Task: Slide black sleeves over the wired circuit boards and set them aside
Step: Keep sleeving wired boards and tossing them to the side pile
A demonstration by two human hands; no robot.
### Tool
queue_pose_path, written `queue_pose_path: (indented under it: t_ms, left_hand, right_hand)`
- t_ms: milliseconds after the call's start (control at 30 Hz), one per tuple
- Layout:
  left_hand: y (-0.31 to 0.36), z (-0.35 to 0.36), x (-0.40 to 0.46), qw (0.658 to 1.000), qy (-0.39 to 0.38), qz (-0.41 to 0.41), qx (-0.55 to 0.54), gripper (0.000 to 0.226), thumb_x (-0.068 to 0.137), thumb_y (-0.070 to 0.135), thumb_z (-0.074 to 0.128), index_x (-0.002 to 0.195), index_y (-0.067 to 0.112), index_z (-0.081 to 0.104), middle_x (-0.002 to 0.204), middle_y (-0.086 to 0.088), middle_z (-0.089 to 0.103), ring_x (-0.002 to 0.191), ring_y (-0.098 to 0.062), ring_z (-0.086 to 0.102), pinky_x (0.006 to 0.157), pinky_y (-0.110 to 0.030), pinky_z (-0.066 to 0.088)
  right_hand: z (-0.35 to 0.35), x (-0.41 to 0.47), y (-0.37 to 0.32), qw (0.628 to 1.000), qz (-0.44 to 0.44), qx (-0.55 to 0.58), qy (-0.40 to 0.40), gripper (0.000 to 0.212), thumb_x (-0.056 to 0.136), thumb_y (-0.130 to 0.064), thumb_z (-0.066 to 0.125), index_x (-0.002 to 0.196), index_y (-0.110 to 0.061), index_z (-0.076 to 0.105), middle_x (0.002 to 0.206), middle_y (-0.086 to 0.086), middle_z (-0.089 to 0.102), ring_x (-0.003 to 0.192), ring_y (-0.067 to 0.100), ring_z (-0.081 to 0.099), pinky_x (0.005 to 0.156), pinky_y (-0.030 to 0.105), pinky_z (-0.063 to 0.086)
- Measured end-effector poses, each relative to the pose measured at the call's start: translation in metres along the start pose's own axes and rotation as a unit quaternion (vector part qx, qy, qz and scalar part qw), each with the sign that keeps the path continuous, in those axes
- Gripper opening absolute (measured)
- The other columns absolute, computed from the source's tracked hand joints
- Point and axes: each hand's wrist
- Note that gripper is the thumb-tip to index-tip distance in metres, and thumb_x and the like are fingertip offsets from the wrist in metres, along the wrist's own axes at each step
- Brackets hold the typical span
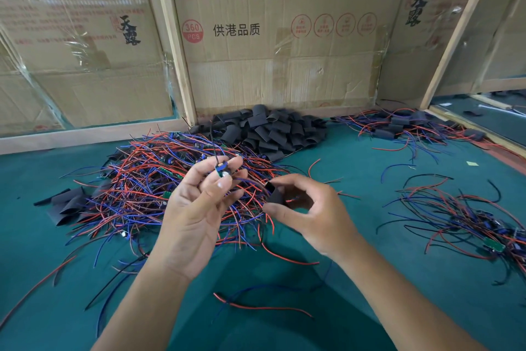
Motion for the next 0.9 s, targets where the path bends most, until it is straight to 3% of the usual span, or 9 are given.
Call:
queue_pose_path:
  t_ms: [67, 200, 333, 467, 533, 633, 733, 900]
  left_hand:
    - [0.000, 0.000, 0.000, 1.000, -0.009, -0.001, -0.012, 0.027, 0.073, 0.018, 0.073, 0.099, 0.024, 0.066, 0.116, -0.007, 0.073, 0.109, -0.022, 0.069, 0.088, -0.031, 0.056]
    - [-0.003, 0.000, -0.001, 0.999, -0.027, -0.015, -0.023, 0.022, 0.073, 0.015, 0.073, 0.091, 0.026, 0.067, 0.119, -0.014, 0.072, 0.118, -0.027, 0.065, 0.091, -0.031, 0.054]
    - [-0.009, -0.002, -0.001, 0.997, -0.065, -0.032, -0.002, 0.026, 0.077, 0.010, 0.079, 0.093, 0.021, 0.061, 0.121, -0.021, 0.069, 0.124, -0.030, 0.061, 0.097, -0.031, 0.053]
    - [-0.015, -0.002, -0.001, 0.992, -0.110, -0.025, 0.051, 0.029, 0.074, 0.023, 0.086, 0.092, 0.023, 0.064, 0.123, -0.017, 0.069, 0.125, -0.024, 0.061, 0.097, -0.029, 0.051]
    - [-0.019, -0.001, 0.000, 0.992, -0.088, -0.006, 0.092, 0.024, 0.073, 0.022, 0.085, 0.090, 0.022, 0.068, 0.115, -0.007, 0.071, 0.112, -0.018, 0.063, 0.089, -0.023, 0.052]
    - [-0.026, -0.002, 0.001, 0.993, -0.059, -0.005, 0.104, 0.023, 0.070, 0.021, 0.083, 0.088, 0.019, 0.069, 0.091, -0.001, 0.063, 0.086, -0.014, 0.057, 0.079, -0.020, 0.050]
    - [-0.027, -0.003, 0.001, 0.991, -0.063, -0.008, 0.116, 0.019, 0.069, 0.022, 0.083, 0.083, 0.022, 0.070, 0.084, 0.007, 0.062, 0.078, -0.009, 0.056, 0.073, -0.017, 0.049]
    - [-0.026, -0.007, 0.002, 0.983, -0.060, -0.006, 0.176, 0.023, 0.067, 0.024, 0.083, 0.087, 0.022, 0.072, 0.083, -0.001, 0.059, 0.073, -0.010, 0.055, 0.066, -0.017, 0.047]
  right_hand:
    - [-0.006, 0.001, -0.004, 0.999, -0.016, -0.001, -0.033, 0.038, 0.076, -0.050, 0.080, 0.110, -0.036, 0.070, 0.098, -0.010, 0.070, 0.095, 0.012, 0.067, 0.087, 0.024, 0.051]
    - [-0.009, 0.000, -0.009, 0.987, -0.084, -0.121, -0.069, 0.039, 0.080, -0.046, 0.079, 0.113, -0.026, 0.072, 0.102, -0.011, 0.070, 0.102, 0.006, 0.063, 0.092, 0.025, 0.047]
    - [-0.003, -0.002, -0.012, 0.990, -0.096, -0.092, -0.046, 0.038, 0.081, -0.038, 0.081, 0.113, -0.021, 0.071, 0.101, -0.010, 0.069, 0.100, 0.006, 0.064, 0.089, 0.019, 0.047]
    - [-0.001, -0.003, -0.014, 0.991, -0.107, -0.082, -0.001, 0.036, 0.083, -0.037, 0.080, 0.113, -0.022, 0.070, 0.094, -0.009, 0.063, 0.091, 0.015, 0.063, 0.080, 0.034, 0.051]
    - [-0.003, -0.003, -0.015, 0.991, -0.110, -0.080, 0.011, 0.033, 0.084, -0.036, 0.079, 0.112, -0.020, 0.070, 0.092, -0.007, 0.061, 0.088, 0.017, 0.062, 0.076, 0.037, 0.051]
    - [-0.005, -0.002, -0.016, 0.987, -0.116, -0.108, 0.014, 0.030, 0.084, -0.030, 0.080, 0.110, -0.017, 0.071, 0.092, -0.003, 0.061, 0.085, 0.014, 0.059, 0.074, 0.031, 0.049]
    - [-0.003, -0.002, -0.016, 0.985, -0.114, -0.128, 0.003, 0.030, 0.082, -0.025, 0.082, 0.109, -0.016, 0.072, 0.094, -0.001, 0.060, 0.085, 0.012, 0.057, 0.073, 0.028, 0.048]
    - [-0.005, -0.003, -0.016, 0.982, -0.124, -0.143, -0.006, 0.031, 0.083, -0.022, 0.081, 0.113, -0.017, 0.072, 0.097, 0.001, 0.059, 0.089, 0.012, 0.057, 0.076, 0.028, 0.048]
Point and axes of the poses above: each hand's wrist, its own x-axis towards the middle knuckle, its own z-axis out of the palm, y = z × x
